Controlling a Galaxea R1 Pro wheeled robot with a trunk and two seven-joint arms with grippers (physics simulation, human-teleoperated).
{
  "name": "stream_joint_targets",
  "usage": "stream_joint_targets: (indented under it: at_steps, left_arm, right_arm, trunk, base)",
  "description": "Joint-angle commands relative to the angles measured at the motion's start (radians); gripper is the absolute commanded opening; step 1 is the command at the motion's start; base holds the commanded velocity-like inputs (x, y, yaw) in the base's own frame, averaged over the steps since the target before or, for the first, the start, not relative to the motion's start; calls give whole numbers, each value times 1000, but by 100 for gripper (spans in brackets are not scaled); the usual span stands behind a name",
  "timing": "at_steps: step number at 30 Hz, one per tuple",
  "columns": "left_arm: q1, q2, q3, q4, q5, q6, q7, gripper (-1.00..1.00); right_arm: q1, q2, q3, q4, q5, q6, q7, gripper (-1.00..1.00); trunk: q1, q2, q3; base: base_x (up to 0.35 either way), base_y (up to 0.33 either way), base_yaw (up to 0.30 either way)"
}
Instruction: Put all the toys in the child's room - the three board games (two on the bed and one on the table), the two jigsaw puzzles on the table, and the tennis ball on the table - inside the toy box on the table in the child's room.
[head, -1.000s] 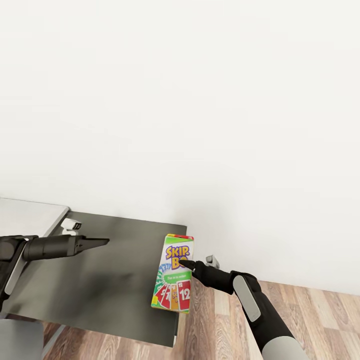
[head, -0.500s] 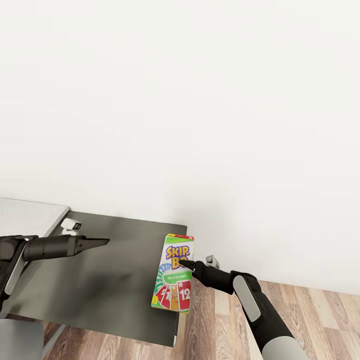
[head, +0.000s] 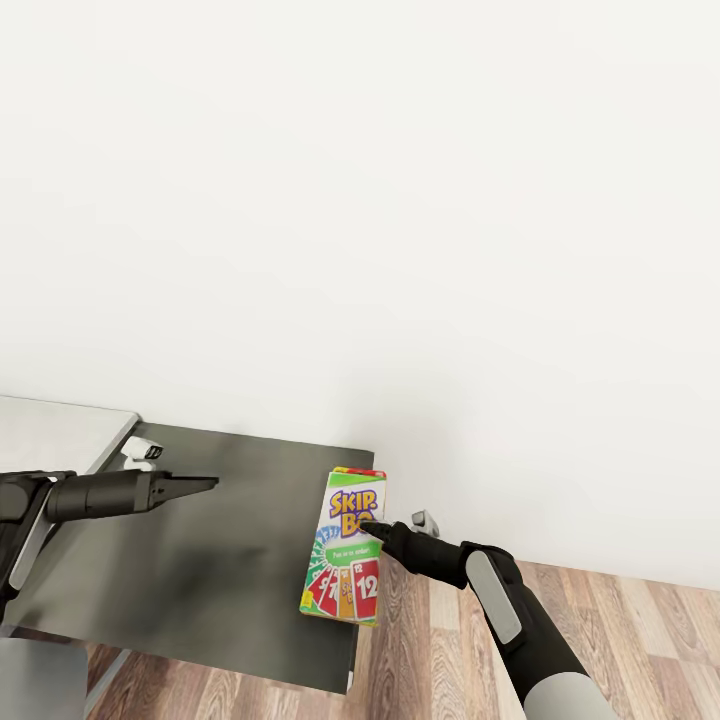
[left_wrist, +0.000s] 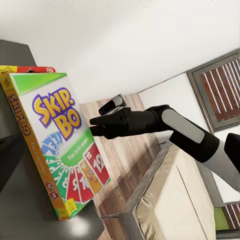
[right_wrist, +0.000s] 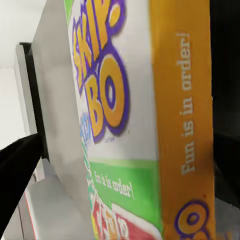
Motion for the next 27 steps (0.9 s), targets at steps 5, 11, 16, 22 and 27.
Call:
stream_joint_targets:
  at_steps: [5,11,16,22,27]
  left_arm:
    - [0,0,0,0,0,11,-4,100]
    - [0,0,0,1,0,11,-4,100]
    - [0,0,0,1,0,11,-4,100]
    - [0,0,0,1,0,11,-4,100]
    - [0,1,0,1,0,12,-4,100]
  right_arm:
    - [0,0,-1,0,0,5,2,-100]
    - [0,0,-1,0,0,5,2,-100]
    - [0,0,-1,-1,0,5,2,-100]
    - [0,0,-1,0,0,5,4,-100]
    - [0,0,-1,-2,0,5,0,-100]
  trunk:
    - [-15,27,12]
    - [-15,27,12]
    - [-15,27,12]
    - [-34,62,27]
    - [-53,97,43]
  base:
    - [0,0,0]
    - [0,0,0]
    - [0,0,0]
    - [0,0,0]
    - [0,0,0]
